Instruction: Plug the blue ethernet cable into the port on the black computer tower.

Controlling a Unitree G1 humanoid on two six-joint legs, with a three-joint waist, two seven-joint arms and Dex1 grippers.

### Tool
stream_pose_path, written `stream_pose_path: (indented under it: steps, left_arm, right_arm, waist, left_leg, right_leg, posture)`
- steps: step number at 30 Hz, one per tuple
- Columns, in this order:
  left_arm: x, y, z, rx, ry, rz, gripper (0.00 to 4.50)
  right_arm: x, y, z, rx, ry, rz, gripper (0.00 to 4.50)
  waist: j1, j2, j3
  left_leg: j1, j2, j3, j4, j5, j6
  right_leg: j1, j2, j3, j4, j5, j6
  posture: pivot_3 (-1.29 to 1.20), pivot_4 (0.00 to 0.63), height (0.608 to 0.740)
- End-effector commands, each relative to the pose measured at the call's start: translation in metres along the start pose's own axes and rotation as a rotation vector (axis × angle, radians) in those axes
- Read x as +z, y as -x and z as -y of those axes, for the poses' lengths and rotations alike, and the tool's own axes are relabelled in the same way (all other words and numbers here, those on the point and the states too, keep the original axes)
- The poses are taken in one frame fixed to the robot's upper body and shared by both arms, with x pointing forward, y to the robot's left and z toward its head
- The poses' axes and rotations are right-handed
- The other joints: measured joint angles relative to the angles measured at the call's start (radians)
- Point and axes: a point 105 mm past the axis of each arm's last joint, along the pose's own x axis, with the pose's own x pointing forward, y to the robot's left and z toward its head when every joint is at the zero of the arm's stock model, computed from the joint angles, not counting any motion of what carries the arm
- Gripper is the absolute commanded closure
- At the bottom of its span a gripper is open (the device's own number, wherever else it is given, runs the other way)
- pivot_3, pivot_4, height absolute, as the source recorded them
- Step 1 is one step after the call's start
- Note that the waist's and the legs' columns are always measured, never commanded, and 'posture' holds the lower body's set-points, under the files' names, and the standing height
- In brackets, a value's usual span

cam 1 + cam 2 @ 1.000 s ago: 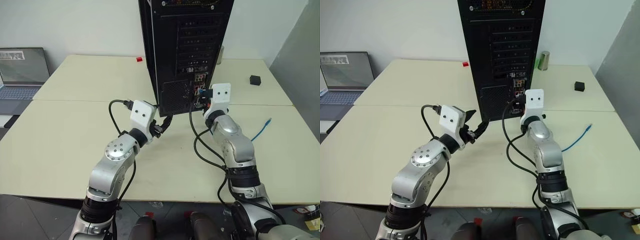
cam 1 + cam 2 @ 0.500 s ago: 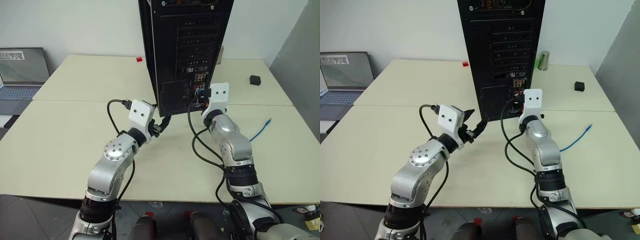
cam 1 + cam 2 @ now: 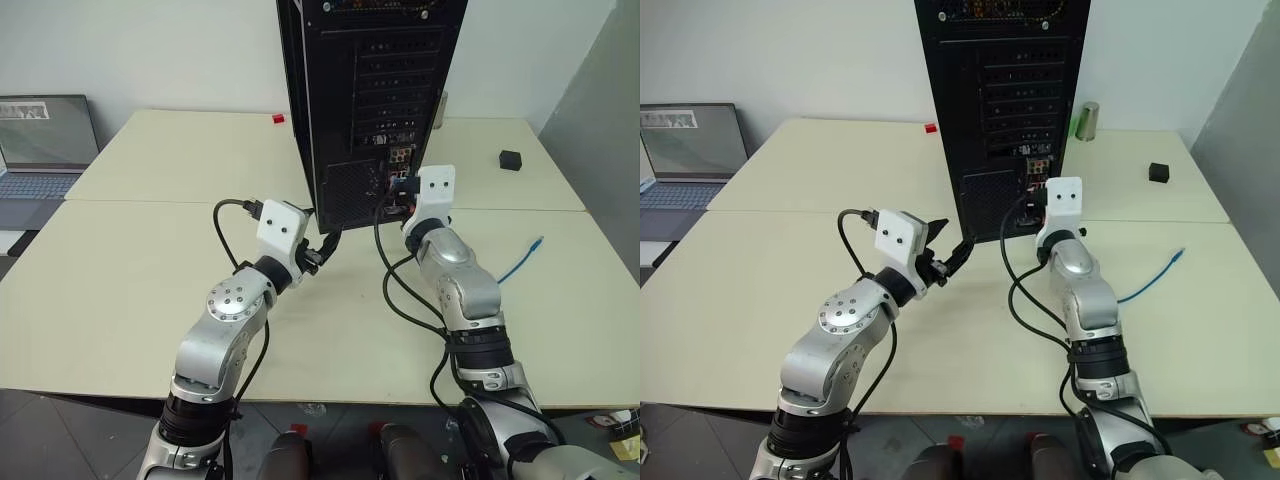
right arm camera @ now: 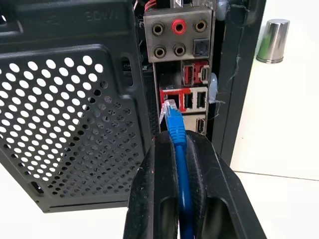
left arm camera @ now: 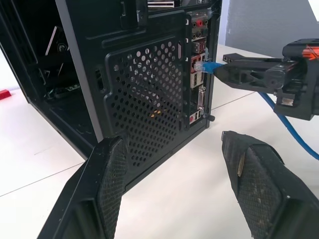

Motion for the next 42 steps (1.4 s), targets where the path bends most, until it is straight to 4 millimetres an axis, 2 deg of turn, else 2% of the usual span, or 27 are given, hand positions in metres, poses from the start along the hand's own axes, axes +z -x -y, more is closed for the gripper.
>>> stream_pose_path:
  steps: [1, 17, 42]
  left_arm:
    - [0.0135, 0.0039, -0.0030, 0.018, -0.025, 0.053, 1.36]
    - [0.0133, 0.0052, -0.0029, 0.019, -0.026, 0.051, 1.36]
    - [0.0130, 0.0051, -0.0049, 0.022, -0.033, 0.051, 1.36]
  right_arm:
    - [0.0194, -0.0018, -0.0021, 0.009, -0.010, 0.075, 4.50]
    - [0.0189, -0.0021, 0.0055, -0.025, -0.011, 0.078, 4.50]
    - [0.0149, -0.0057, -0.0001, -0.009, 0.011, 0.068, 4.50]
  waist:
    - [0.000, 0.000, 0.000]
    - [0.000, 0.000, 0.000]
    - [-0.001, 0.000, 0.000]
  left_leg:
    - [0.000, 0.000, 0.000, 0.000, 0.000, 0.000]
    - [0.000, 0.000, 0.000, 0.000, 0.000, 0.000]
    - [0.000, 0.000, 0.000, 0.000, 0.000, 0.000]
  right_leg:
    - [0.000, 0.000, 0.000, 0.000, 0.000, 0.000]
    - [0.000, 0.000, 0.000, 0.000, 0.000, 0.000]
    - [0.000, 0.000, 0.000, 0.000, 0.000, 0.000]
  posture:
    - [0.00, 0.150, 0.740]
    - [0.00, 0.150, 0.740]
    - [0.00, 0.150, 0.740]
